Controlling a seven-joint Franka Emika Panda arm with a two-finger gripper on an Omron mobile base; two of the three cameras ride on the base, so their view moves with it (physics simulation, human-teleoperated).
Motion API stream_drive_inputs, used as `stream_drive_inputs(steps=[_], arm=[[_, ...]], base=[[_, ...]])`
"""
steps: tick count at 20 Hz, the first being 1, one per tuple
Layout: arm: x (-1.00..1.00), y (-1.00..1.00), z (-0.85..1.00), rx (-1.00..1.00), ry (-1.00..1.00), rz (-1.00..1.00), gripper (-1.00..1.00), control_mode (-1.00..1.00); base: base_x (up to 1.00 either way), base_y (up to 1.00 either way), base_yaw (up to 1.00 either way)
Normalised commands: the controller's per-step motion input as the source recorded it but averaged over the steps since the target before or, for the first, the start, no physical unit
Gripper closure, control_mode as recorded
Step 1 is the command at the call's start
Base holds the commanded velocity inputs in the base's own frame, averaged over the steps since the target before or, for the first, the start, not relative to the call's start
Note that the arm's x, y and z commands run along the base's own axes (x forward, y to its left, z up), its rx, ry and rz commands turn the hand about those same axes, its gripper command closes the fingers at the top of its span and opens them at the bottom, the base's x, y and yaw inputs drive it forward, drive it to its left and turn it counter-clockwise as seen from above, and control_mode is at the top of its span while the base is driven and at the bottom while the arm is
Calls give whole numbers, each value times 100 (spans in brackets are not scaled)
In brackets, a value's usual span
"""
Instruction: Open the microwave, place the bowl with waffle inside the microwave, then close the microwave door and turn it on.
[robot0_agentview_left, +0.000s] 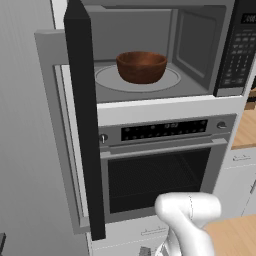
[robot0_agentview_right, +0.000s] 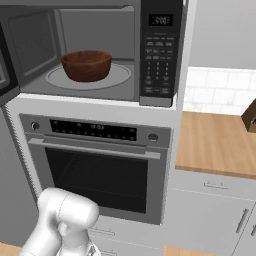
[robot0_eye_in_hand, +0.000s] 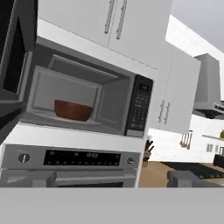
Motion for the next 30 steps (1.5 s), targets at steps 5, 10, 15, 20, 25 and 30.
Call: stream_drive_inputs(steps=[5,10,15,20,25,30], arm=[[20,100,4,-13,-21,-12,-100,-100],[-2,68,4,-11,-21,-1,-100,-100],[44,69,1,-11,-2,-3,-100,-100],[74,53,0,-2,0,-3,-100,-100],[53,27,0,0,-1,-1,-100,-100],[19,-28,0,1,-5,-21,-100,-100]], base=[[0,0,0],[0,0,0],[0,0,0],[0,0,0],[0,0,0],[0,0,0]])
